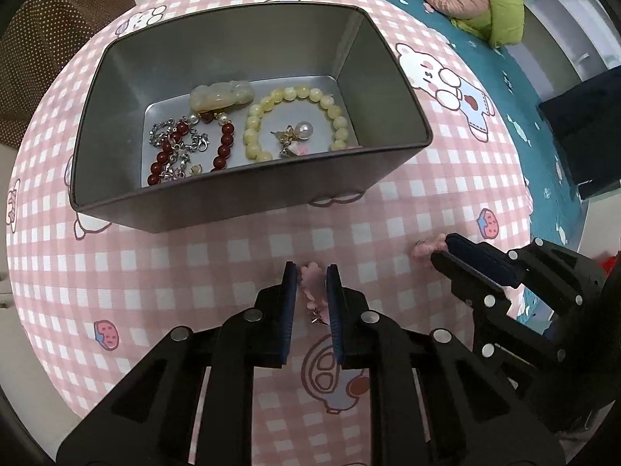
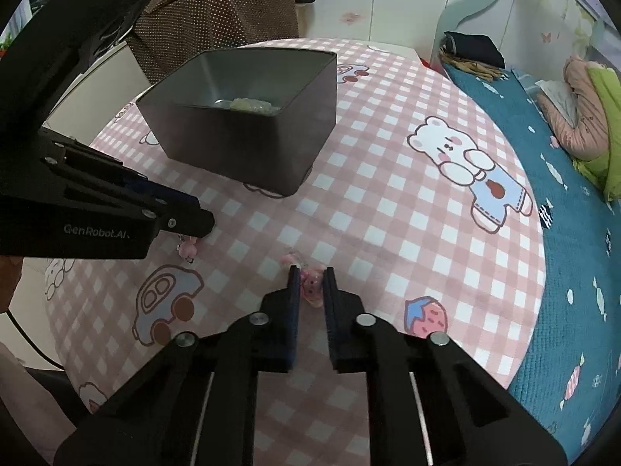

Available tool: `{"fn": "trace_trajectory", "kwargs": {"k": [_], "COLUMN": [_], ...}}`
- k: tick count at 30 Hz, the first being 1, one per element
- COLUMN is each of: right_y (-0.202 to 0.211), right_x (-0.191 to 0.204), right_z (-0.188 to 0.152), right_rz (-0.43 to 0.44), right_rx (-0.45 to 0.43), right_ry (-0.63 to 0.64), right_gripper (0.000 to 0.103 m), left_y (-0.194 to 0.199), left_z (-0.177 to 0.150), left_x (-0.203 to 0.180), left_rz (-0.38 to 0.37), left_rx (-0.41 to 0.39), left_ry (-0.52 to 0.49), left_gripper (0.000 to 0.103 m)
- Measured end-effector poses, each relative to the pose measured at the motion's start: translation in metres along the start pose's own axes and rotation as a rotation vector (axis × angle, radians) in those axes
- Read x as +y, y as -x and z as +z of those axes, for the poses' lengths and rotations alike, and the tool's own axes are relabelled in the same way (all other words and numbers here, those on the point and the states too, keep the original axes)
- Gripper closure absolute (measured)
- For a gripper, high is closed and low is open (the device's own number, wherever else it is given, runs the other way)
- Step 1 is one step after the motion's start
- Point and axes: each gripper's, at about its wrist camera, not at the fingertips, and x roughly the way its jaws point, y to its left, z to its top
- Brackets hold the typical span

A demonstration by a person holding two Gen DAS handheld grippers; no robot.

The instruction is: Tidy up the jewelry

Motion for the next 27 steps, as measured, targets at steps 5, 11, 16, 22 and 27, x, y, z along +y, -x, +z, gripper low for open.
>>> {"fn": "trace_trajectory", "kwargs": {"k": [5, 11, 16, 22, 27], "right_y": [0.003, 0.008, 0.017, 0.026, 0.004], "right_x": [0.002, 0.007, 0.013, 0.017, 0.012], "right_z": [-0.001, 0.001, 0.008, 0.018, 0.007], "right_rz": [-0.003, -0.014, -0.04, -0.045, -0.08], "right_rx": [-0.003, -0.017, -0.042, -0.068, 0.031], "right_ry": [0.004, 0.021, 0.043, 0.074, 0.016], "right_gripper": [0.097, 0.097, 0.103, 0.103, 0.069], "left_y": [0.009, 0.027, 0.045, 0.072, 0.078], "left_z": [-0.002, -0.001, -0.003, -0.004, -0.004], "left_x": [-0.004, -0.007, -0.002, 0.007, 0.013], "left_rz": [-0.01, -0.022, -0.029, -0.044, -0.046], "left_rx": [-0.01, -0.048, -0.095, -0.16, -0.172], "left_ry": [-0.009, -0.021, -0.023, -0.015, -0.002], "left_gripper": [0.087, 0.087, 0.087, 0.087, 0.087]}}
